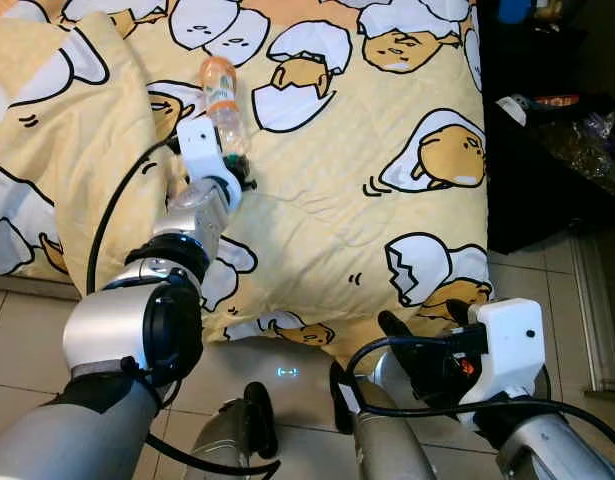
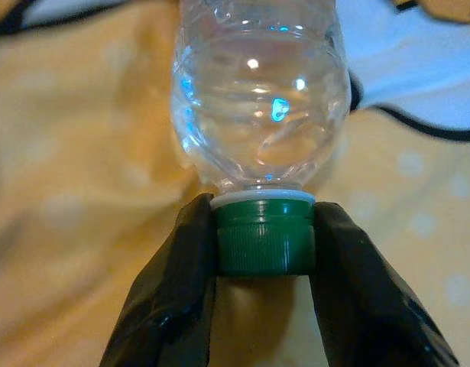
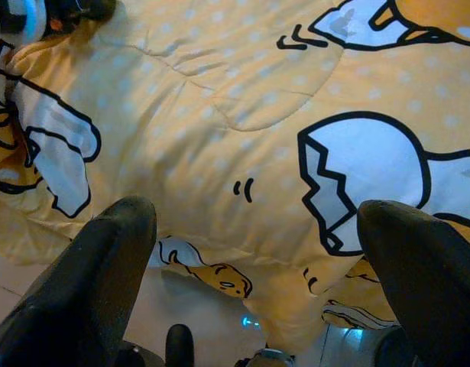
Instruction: Clean up the room
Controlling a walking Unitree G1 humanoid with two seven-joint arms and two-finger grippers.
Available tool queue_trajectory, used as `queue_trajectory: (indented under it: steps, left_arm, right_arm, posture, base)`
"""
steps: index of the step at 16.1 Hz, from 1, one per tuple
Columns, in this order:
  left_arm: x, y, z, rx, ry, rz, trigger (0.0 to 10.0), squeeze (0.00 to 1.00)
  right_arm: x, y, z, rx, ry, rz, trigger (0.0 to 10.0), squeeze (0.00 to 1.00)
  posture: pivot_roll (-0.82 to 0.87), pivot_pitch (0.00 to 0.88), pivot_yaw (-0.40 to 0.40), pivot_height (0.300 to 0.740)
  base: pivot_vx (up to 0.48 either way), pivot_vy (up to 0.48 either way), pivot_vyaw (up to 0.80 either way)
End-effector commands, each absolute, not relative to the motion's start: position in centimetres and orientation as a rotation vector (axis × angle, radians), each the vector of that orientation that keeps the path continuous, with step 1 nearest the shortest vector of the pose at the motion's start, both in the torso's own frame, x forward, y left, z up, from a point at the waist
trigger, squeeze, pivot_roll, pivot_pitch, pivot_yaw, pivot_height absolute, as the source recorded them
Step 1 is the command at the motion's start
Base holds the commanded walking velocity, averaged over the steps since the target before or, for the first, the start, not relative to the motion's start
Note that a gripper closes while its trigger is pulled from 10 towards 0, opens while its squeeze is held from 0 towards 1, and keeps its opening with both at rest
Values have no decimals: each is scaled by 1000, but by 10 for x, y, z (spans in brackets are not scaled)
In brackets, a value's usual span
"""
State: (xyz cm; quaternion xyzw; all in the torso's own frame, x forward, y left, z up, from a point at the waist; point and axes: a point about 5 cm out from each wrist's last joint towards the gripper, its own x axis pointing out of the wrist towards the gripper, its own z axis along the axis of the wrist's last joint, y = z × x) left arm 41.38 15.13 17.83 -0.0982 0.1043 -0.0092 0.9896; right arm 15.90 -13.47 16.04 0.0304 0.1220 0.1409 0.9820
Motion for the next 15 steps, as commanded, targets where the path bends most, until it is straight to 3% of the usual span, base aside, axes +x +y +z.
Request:
queue_trajectory:
  steps: [1, 8, 11, 12, 13, 14, 15]
  left_arm:
    - [419, 143, 197, -127, 138, -75, 0, 0]
    - [419, 136, 237, 29, -162, -260, 0, 0]
    - [415, 131, 209, 73, -33, -319, 0, 0]
    - [414, 128, 199, 53, 20, -306, 2627, 0]
    - [414, 126, 192, 20, 63, -275, 10000, 0]
    - [413, 122, 184, -29, 109, -232, 10000, 1000]
    - [412, 120, 181, -37, 125, -225, 10000, 1000]
  right_arm:
    - [161, -136, 157, 73, 255, 274, 10000, 0]
    - [214, -125, 149, 105, 164, 348, 10000, 0]
    - [232, -121, 146, 98, 136, 381, 10000, 0]
    - [233, -121, 145, 90, 132, 389, 10000, 0]
    - [234, -121, 145, 83, 130, 389, 10000, 0]
    - [233, -123, 144, 77, 127, 375, 10000, 0]
    - [231, -125, 144, 76, 129, 364, 10000, 0]
  posture:
    - [-482, 335, -21, 740]
    - [-298, 162, 14, 740]
    - [-250, 107, 15, 740]
    - [-256, 104, 18, 740]
    - [-284, 98, 27, 740]
    - [-325, 100, 38, 740]
    - [-331, 103, 40, 740]
  base:
    - [0, 0, 0]
    - [0, 0, 0]
    - [0, 0, 0]
    - [0, 0, 0]
    - [0, 0, 0]
    - [0, 0, 0]
    - [0, 0, 0]
